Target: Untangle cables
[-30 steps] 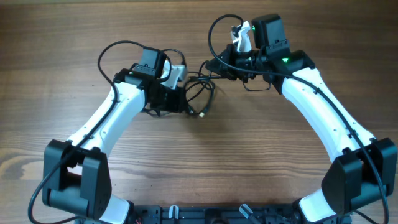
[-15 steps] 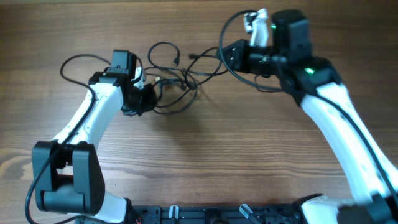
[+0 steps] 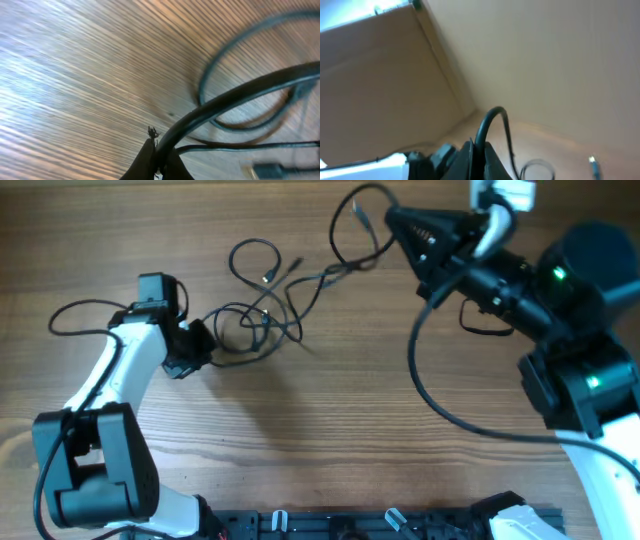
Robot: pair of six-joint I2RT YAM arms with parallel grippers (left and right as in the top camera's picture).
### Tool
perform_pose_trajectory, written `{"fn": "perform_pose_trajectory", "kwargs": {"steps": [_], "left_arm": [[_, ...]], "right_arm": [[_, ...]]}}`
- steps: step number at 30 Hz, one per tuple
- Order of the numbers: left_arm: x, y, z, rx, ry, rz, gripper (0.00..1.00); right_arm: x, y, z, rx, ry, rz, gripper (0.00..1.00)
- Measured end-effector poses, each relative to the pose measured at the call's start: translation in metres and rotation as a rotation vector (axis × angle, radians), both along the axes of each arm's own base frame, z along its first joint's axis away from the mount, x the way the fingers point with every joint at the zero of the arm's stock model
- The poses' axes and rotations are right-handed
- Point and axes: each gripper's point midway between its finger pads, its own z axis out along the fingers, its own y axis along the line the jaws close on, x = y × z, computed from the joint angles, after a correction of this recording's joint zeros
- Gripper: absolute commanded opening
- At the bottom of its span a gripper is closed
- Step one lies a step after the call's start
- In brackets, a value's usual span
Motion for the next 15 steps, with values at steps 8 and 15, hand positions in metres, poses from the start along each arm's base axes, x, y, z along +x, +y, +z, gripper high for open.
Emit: {"fn": "perform_pose_trajectory", "kwargs": {"steps": [8,15], "left_arm": [[0.001,0.013,-0.004,0.005,-0.012,0.061,0.06],[-0.009,0.013,-0.02,0.006,-0.001,0.087,0.07]], "right_arm": [[-0.038,-0.022,0.095,0.098,-0.422,-0.073,0.04],[-0.039,-0.06,0.128,0.146,-0.542,-0.308,0.04]]}}
